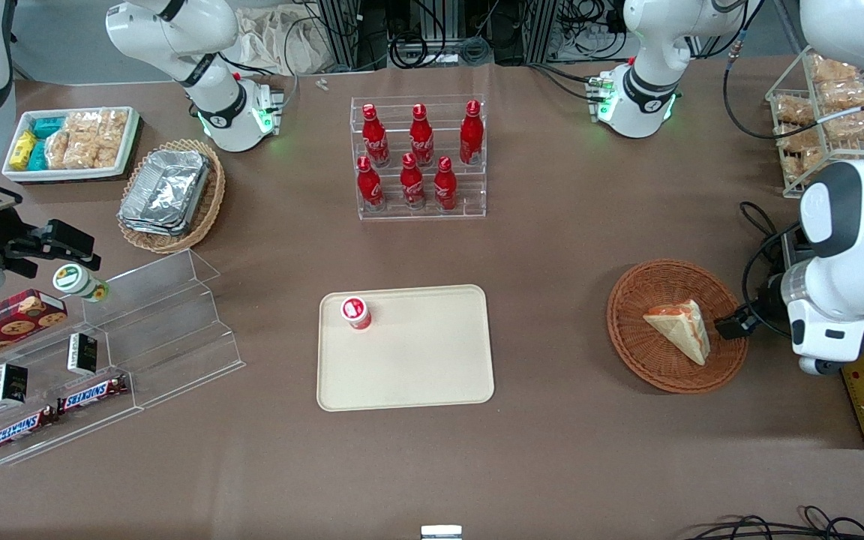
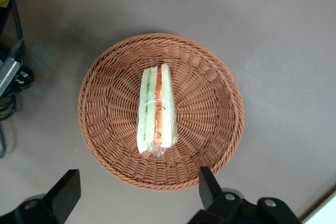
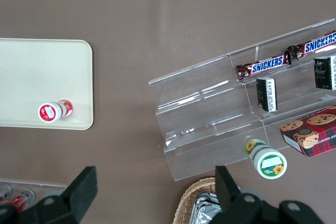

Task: Place sandwich from basket to tray
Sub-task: 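Lower the open left gripper onto the wrapped sandwich in the basket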

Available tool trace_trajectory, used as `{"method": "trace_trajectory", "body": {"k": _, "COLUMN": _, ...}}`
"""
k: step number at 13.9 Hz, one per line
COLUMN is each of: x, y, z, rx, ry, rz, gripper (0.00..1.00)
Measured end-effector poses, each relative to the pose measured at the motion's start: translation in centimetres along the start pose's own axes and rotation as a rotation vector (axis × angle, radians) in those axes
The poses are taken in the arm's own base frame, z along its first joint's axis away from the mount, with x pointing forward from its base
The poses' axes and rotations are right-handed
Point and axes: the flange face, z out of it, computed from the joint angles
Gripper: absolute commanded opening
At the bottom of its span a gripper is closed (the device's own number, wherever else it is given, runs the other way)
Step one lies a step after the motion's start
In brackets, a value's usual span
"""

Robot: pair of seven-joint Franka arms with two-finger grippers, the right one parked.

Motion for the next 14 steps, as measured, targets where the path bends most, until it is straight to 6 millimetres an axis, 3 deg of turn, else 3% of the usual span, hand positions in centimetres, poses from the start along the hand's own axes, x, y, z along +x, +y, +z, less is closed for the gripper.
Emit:
{"method": "trace_trajectory", "body": {"k": 7, "x": -0.6, "y": -0.3, "z": 6.9, "rx": -0.042, "ry": 0.051, "rz": -0.083, "gripper": 1.0}}
{"method": "trace_trajectory", "body": {"k": 14, "x": -3.4, "y": -2.5, "z": 12.2, "rx": -0.08, "ry": 0.092, "rz": -0.103, "gripper": 1.0}}
